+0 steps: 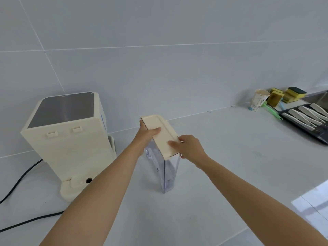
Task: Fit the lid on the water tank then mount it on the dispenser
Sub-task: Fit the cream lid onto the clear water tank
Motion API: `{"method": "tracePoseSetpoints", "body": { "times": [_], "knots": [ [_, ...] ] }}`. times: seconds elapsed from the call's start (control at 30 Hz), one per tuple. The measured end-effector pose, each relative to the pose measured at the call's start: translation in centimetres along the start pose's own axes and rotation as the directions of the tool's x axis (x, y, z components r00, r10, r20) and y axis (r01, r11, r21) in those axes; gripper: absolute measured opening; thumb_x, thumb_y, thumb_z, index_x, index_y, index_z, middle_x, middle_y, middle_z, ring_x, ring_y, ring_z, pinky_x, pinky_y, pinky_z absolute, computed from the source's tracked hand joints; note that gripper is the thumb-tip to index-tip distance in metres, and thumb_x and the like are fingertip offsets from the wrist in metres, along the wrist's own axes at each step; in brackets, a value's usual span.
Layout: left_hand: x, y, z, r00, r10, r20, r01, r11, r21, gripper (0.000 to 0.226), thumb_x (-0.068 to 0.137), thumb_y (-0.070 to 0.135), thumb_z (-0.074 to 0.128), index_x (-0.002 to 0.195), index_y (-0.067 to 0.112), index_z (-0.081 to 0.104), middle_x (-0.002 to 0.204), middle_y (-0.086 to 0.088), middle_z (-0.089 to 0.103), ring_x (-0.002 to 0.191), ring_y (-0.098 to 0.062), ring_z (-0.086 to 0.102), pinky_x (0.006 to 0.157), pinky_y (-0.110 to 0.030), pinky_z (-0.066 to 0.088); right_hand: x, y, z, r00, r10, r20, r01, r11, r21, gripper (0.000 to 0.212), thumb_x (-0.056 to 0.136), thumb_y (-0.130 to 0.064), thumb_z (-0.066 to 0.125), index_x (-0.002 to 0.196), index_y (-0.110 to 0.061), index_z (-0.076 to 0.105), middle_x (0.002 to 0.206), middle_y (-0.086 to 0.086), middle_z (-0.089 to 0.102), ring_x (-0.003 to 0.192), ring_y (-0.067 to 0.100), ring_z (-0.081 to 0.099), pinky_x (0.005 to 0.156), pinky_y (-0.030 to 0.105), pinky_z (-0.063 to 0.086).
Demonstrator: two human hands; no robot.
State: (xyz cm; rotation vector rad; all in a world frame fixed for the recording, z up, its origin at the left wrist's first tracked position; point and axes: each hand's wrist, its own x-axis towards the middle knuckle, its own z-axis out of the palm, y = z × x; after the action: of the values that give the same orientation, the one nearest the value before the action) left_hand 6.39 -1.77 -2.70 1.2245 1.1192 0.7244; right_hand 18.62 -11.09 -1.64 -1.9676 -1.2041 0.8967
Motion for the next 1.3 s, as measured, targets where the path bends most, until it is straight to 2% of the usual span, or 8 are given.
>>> {"method": "tracePoseSetpoints", "body": {
  "times": [0.17, 0.4, 0.6, 0.7, 0.77, 0.83, 1.1, 1.3],
  "knots": [
    [0.3, 1.2, -0.1, 0.988, -0.020, 0.150, -0.007, 0.984, 0.175, 0.044, 0.088, 0.013, 0.053, 0.130, 0.013, 0.043, 0.132, -0.009, 0.053, 0.115, -0.024, 0.051, 0.101, -0.036, 0.040, -1.0, 0.0, 1.0, 0.999, 0.033, 0.012, -0.034, 0.997, 0.070, 0.025, 0.081, -0.028, 0.058, 0.074, -0.005, 0.052, 0.075, 0.012, 0.049, 0.069, 0.022, 0.046, 0.066, 0.033, 0.039],
    [0.2, 2.1, 0.4, 0.979, -0.049, 0.198, -0.030, 0.927, 0.373, 0.040, 0.092, 0.025, 0.045, 0.131, 0.015, 0.042, 0.125, -0.008, 0.055, 0.103, -0.024, 0.052, 0.091, -0.037, 0.043, -1.6, 0.2, 1.8, 0.996, 0.034, 0.080, -0.043, 0.991, 0.126, 0.045, 0.084, -0.028, 0.055, 0.098, 0.015, 0.057, 0.081, 0.013, 0.053, 0.075, 0.021, 0.050, 0.069, 0.031, 0.040],
    [-0.7, 2.4, 0.6, 0.996, 0.031, 0.086, -0.070, 0.865, 0.497, 0.058, 0.093, 0.035, 0.037, 0.145, 0.016, 0.018, 0.154, -0.006, 0.023, 0.139, -0.023, 0.027, 0.110, -0.036, 0.025, 0.3, -0.1, -1.9, 0.999, 0.045, -0.005, -0.045, 0.970, -0.240, 0.048, 0.086, -0.046, 0.045, 0.052, -0.013, 0.039, 0.078, 0.013, 0.058, 0.074, 0.026, 0.056, 0.068, 0.032, 0.039],
    [-2.6, 2.6, 0.9, 0.989, 0.135, 0.057, -0.144, 0.825, 0.546, 0.057, 0.094, 0.034, 0.033, 0.145, 0.015, 0.015, 0.155, -0.004, 0.019, 0.141, -0.020, 0.020, 0.111, -0.034, 0.021, 1.8, -0.6, -3.3, 0.994, -0.050, -0.095, 0.019, 0.952, -0.305, 0.044, 0.090, -0.044, 0.040, 0.097, -0.006, 0.061, 0.104, 0.020, 0.062, 0.105, 0.032, 0.057, 0.084, 0.037, 0.043],
    [-3.9, 2.4, 1.2, 0.977, 0.206, 0.056, -0.195, 0.754, 0.627, 0.058, 0.094, 0.033, 0.035, 0.145, 0.014, 0.015, 0.156, -0.003, 0.017, 0.141, -0.020, 0.020, 0.110, -0.034, 0.022, 2.8, -1.2, -3.5, 0.996, -0.075, -0.040, 0.060, 0.952, -0.300, 0.057, 0.091, -0.044, 0.037, 0.137, -0.011, 0.034, 0.130, 0.016, 0.054, 0.124, 0.033, 0.045, 0.099, 0.040, 0.038],
    [-5.0, 1.7, 1.4, 0.966, 0.249, 0.065, -0.218, 0.659, 0.720, 0.060, 0.093, 0.035, 0.037, 0.144, 0.014, 0.015, 0.156, -0.004, 0.014, 0.142, -0.019, 0.017, 0.110, -0.035, 0.023, 3.8, -1.7, -3.1, 0.993, -0.115, 0.042, 0.122, 0.946, -0.300, 0.060, 0.093, -0.042, 0.035, 0.144, -0.015, 0.019, 0.142, 0.016, 0.042, 0.131, 0.033, 0.038, 0.104, 0.039, 0.033],
    [-7.1, -1.3, 2.5, 0.901, 0.379, 0.213, -0.308, 0.210, 0.928, 0.069, 0.089, 0.045, 0.039, 0.144, 0.010, 0.014, 0.157, -0.007, 0.011, 0.145, -0.019, 0.005, 0.116, -0.035, 0.010, 7.7, -3.4, -0.7, 0.958, -0.187, 0.217, 0.255, 0.902, -0.349, 0.048, 0.094, -0.037, 0.032, 0.141, -0.026, 0.028, 0.153, 0.010, 0.022, 0.139, 0.028, 0.024, 0.112, 0.039, 0.025],
    [-6.6, -2.5, 1.9, 0.867, 0.418, 0.271, -0.301, 0.007, 0.954, 0.062, 0.048, 0.050, 0.078, 0.098, 0.014, 0.070, 0.100, 0.000, 0.074, 0.095, -0.013, 0.069, 0.077, -0.023, 0.054, 8.9, -3.8, 0.0, 0.967, -0.170, 0.191, 0.238, 0.870, -0.432, 0.044, 0.093, -0.039, 0.032, 0.135, -0.032, 0.037, 0.147, 0.005, 0.033, 0.135, 0.029, 0.029, 0.109, 0.042, 0.029]
  ]
}}
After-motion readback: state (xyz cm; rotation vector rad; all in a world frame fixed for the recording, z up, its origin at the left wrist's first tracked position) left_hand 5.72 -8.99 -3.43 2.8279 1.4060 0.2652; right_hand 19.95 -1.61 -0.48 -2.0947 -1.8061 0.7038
